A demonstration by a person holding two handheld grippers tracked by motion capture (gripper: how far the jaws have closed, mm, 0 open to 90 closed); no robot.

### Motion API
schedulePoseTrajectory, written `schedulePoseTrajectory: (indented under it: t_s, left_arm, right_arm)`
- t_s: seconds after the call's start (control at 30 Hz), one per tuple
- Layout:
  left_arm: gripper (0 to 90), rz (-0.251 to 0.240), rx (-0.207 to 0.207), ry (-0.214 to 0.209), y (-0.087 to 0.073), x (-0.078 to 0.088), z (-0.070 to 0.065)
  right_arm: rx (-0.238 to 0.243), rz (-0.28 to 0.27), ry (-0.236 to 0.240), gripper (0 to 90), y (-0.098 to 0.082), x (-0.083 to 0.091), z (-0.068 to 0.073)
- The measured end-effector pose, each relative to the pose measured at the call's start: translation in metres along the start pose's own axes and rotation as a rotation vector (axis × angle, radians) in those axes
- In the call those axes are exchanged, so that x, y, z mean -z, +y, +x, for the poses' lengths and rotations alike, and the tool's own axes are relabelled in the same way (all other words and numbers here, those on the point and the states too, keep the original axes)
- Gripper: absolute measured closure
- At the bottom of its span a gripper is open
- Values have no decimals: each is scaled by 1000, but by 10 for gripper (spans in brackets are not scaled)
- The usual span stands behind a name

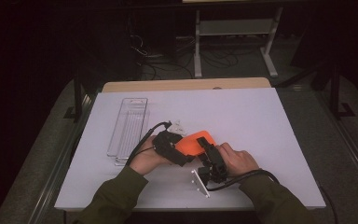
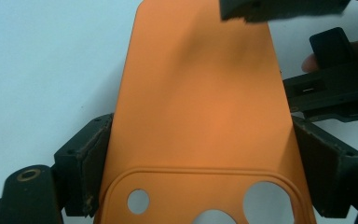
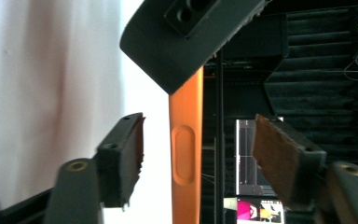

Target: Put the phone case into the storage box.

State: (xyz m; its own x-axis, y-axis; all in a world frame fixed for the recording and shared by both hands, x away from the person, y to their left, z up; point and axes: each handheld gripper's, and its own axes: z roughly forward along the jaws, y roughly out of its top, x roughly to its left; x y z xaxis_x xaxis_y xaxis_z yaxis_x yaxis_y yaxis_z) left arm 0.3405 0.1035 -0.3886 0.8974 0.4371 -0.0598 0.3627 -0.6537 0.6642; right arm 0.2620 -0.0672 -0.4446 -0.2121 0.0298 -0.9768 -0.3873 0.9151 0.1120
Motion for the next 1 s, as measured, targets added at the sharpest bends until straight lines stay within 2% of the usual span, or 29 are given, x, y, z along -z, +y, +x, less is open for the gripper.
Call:
schedulePoseTrajectory:
  t_s: [0.23, 0.4, 0.73, 1.0]
  left_arm:
    - [156, 9, -16, 1, 0, 1, 2]
    - [156, 10, -17, 1, 0, 1, 2]
    - [156, 11, -16, -1, 0, 1, 2]
    - [156, 13, -17, -3, 0, 1, 2]
  right_arm:
    - [4, 3, 14, 481, 0, 0, 1]
    - [19, 2, 23, 532, 1, 0, 1]
    - [13, 4, 3, 630, 2, 1, 4]
    - [28, -1, 1, 694, 2, 1, 4]
